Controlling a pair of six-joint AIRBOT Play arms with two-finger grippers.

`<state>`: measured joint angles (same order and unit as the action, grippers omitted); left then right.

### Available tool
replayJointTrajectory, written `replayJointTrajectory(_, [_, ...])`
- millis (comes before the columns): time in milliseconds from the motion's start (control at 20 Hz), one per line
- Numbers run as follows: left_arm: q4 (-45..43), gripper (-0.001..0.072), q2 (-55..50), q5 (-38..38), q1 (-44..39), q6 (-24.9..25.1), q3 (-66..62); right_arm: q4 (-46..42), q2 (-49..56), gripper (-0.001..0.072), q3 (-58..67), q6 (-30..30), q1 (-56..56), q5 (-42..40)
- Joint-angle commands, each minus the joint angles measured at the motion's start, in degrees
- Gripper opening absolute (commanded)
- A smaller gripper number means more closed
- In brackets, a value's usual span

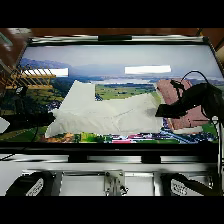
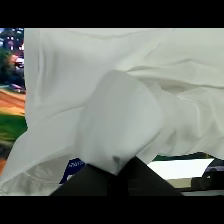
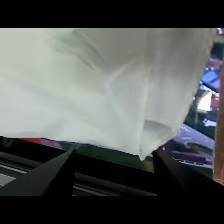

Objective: Fold the shirts.

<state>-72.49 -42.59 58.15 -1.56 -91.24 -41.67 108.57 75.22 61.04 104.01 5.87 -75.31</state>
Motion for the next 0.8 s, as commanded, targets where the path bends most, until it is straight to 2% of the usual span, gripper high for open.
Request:
replayJointTrajectory(0, [-0.02, 0.0034, -0.07, -0.02, 0.0, -0.11, 0.02, -5.44, 0.26, 0.0576, -3.98, -0.26, 0.02, -1.75])
replayJointTrajectory(200, [-0.02, 0.0034, -0.07, -0.04, 0.0, -0.09, 0.02, -3.21, 0.26, 0.0575, -11.21, -1.64, 0.04, 0.61])
replayJointTrajectory(400, [-0.02, 0.0034, -0.07, -0.07, 0.0, -0.07, 0.02, -2.08, 0.98, 0.0576, -11.85, -4.28, 0.04, 4.59])
replayJointTrajectory(600, [-0.02, 0.0034, -0.07, -0.07, 0.0, 0.09, 0.02, 5.07, 5.7, 0.0573, -11.85, -4.55, 0.02, 5.66])
replayJointTrajectory(750, [-0.13, 0.0034, -0.09, -0.22, 0.02, 0.28, 0.02, 5.99, 8.26, 0.0361, -11.85, -5.01, 0.02, 6.49])
